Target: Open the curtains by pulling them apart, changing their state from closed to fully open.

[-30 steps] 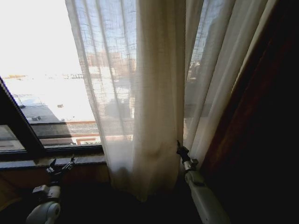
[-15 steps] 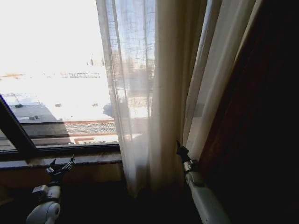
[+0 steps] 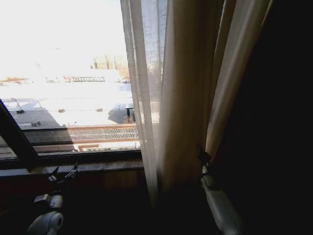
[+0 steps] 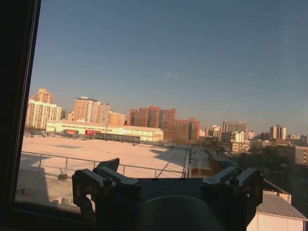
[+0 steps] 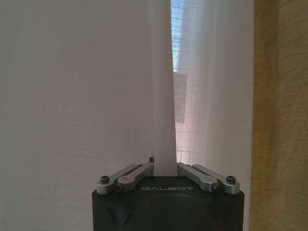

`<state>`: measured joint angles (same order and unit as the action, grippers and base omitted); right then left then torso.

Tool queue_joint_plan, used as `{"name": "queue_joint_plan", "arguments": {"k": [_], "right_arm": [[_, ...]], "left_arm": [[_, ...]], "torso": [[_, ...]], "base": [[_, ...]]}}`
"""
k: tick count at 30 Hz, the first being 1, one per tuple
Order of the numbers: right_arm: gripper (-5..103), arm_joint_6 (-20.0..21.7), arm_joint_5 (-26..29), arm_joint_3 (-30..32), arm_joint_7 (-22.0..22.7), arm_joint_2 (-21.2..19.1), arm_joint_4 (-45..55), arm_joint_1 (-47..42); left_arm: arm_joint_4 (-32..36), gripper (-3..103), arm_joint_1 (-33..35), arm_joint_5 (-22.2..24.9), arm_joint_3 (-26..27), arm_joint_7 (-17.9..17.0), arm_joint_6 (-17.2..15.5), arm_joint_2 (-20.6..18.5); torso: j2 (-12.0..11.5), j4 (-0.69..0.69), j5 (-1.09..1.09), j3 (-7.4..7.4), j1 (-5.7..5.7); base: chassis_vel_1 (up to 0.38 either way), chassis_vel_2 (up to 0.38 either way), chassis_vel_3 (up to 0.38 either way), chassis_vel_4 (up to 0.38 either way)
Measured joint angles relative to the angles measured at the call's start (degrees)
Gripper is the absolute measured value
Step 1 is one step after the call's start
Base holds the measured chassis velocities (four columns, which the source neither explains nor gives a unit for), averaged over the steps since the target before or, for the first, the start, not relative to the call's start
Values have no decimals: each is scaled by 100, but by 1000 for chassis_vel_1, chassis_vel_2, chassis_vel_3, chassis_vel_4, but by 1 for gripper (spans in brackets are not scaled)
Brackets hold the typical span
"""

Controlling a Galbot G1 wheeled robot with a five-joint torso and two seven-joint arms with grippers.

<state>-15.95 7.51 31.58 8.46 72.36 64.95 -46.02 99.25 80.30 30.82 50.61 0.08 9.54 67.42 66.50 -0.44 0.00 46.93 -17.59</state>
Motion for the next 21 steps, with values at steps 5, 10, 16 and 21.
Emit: {"name": "queue_joint_plan", "arguments": {"k": [5, 10, 16, 21], "right_arm": [[0, 29, 3, 50, 120, -55, 45, -41], [-2, 59, 56, 26, 102, -70, 270, -235], [19, 214, 580, -145, -438, -62, 1069, -775], [35, 200, 620, -200, -689, -69, 1465, -1151]], "left_arm": [[1, 100, 0, 0, -1, 0, 0, 0], [0, 100, 0, 0, 0, 0, 0, 0], [0, 100, 0, 0, -2, 1, 0, 0], [0, 100, 0, 0, -1, 1, 0, 0]], "torso": [[0, 0, 1, 0, 0], [0, 1, -1, 0, 0], [0, 0, 0, 0, 0], [0, 2, -1, 0, 0]], "base": [[0, 0, 0, 0], [0, 0, 0, 0], [0, 0, 0, 0], [0, 0, 0, 0]]}}
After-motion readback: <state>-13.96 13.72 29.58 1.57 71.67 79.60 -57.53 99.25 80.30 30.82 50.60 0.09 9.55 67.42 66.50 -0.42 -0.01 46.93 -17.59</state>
